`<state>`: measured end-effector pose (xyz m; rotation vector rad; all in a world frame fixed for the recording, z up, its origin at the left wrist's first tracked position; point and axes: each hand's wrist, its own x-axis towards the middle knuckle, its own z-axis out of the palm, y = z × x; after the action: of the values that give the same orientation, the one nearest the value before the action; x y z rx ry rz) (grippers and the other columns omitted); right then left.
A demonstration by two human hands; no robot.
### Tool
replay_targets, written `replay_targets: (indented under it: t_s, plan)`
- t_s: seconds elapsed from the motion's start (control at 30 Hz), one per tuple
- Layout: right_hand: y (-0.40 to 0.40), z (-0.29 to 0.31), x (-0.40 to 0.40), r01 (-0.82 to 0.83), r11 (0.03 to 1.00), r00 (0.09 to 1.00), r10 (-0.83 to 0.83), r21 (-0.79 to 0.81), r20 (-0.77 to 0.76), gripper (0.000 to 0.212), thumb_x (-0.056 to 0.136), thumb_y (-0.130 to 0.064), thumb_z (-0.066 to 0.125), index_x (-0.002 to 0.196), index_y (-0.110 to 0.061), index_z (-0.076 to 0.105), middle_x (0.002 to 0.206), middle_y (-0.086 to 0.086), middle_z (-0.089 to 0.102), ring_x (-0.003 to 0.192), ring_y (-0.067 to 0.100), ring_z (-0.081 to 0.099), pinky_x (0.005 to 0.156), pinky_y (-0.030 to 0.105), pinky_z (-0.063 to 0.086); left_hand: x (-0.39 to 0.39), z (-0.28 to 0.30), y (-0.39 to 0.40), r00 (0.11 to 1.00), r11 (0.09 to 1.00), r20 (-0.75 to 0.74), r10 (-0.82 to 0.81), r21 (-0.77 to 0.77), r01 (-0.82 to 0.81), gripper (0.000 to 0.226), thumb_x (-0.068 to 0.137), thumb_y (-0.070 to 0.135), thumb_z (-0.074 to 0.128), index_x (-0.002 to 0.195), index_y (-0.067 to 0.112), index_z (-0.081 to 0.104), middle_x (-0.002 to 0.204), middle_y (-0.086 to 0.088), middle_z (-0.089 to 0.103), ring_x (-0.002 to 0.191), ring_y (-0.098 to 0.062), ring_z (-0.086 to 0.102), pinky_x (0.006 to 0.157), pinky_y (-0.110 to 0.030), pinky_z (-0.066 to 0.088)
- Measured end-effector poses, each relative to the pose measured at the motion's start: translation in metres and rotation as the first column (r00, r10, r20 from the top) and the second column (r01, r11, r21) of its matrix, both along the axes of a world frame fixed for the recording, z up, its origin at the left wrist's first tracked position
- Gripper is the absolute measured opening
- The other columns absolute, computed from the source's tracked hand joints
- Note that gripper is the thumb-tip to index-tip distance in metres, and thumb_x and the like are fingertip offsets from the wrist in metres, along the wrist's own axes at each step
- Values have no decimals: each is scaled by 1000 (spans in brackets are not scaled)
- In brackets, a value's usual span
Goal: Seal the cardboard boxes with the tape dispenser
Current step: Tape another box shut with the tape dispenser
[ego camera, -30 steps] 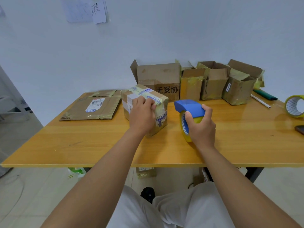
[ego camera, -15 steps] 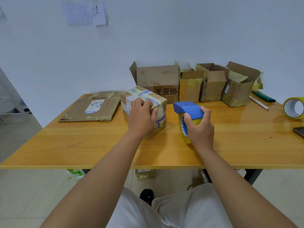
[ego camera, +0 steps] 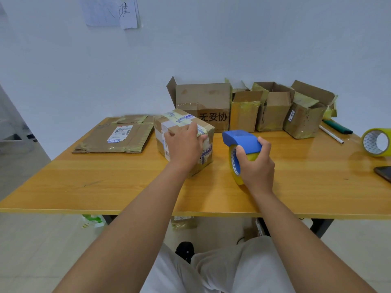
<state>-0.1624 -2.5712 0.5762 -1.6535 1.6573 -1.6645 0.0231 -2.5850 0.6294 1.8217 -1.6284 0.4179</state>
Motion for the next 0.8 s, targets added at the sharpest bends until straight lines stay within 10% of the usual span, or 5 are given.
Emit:
replay_targets:
  t_s: [0.27,0.37,0.5,0.8]
  plan:
    - [1,-2,-2,-12,1000,1000,12,-9,-9,57,92,-48,63,137,-22,39,84,-18,47,73,13,58,56,35,50,34,11,25,960,940,-53,-276,192,281,14,98,34,56,109,28,49,107,8,64,95,-19,59,87,-31,27]
    - [1,-3,-1,-4,1000,1000,4,-10,-16,58,92,-49,63,137,-22,39,85,-12,48,76,19,59,58,39,53,43,21,30,955,903,-61,-290,313,294,53,95,52,55,141,29,43,133,4,54,115,-20,56,88,-35,41]
    - [1,-4,-1,10,1000,1000,-10,-11,-12,59,92,-50,62,138,-22,38,90,-7,51,79,20,59,60,39,53,13,24,23,999,949,29,-36,315,25,84,77,90,35,130,27,51,127,0,49,115,-22,51,94,-40,46]
    - [3,-5,-3,-13,1000,1000,13,-6,-14,59,92,-51,62,138,-22,38,95,-2,56,81,24,61,63,41,53,-9,13,30,987,965,145,68,240,-102,38,91,39,54,123,20,50,127,-4,58,120,-25,51,109,-48,32]
